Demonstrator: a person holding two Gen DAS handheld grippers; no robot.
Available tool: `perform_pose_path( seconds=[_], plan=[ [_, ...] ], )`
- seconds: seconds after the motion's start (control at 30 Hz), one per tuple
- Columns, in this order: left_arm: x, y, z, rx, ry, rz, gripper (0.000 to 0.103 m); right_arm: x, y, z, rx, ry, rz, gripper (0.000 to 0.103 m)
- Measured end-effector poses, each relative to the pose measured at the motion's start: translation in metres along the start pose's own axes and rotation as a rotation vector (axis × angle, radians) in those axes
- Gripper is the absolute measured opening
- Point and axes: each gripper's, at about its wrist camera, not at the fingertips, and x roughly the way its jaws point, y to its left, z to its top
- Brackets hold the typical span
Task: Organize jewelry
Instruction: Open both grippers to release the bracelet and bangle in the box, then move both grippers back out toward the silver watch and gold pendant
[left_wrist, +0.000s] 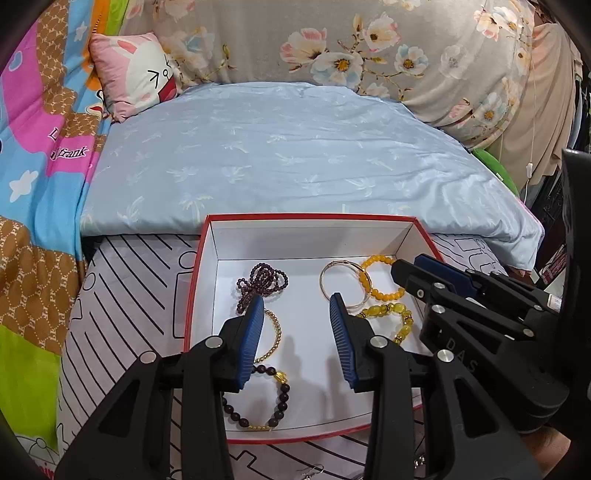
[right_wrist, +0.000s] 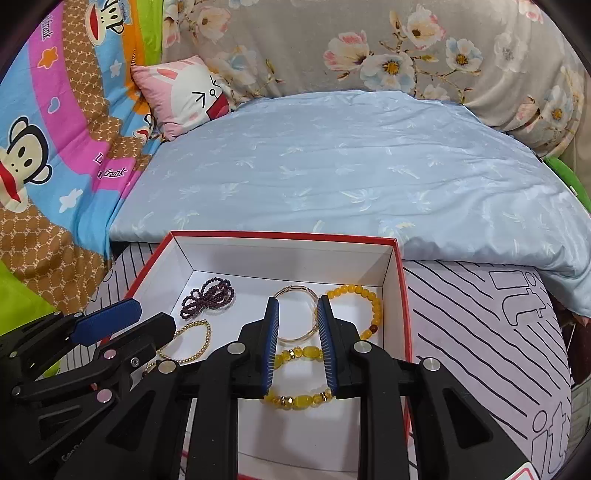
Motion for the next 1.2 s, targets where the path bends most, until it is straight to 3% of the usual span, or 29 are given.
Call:
perform_pose_path(
  seconds=[0.57,1.03,1.2],
  plan=[
    [-0.038,0.002,-0.014,-0.005,-0.026,0.015,0.035,-0.056,-0.012,-0.03,0.008,-0.032,-0.011,0.022],
    [-0.069,0.011,-0.076,-0.003,0.027,0.064,0.036,-0.097,-0.017,-0.091,0.009,0.011,-0.003,0.023],
    [-0.074,0.009,-0.107,-0.014,0.07,0.039,0.038,-0.105,-0.016,-0.116,0.011,0.038,-0.004,0.023]
  ],
)
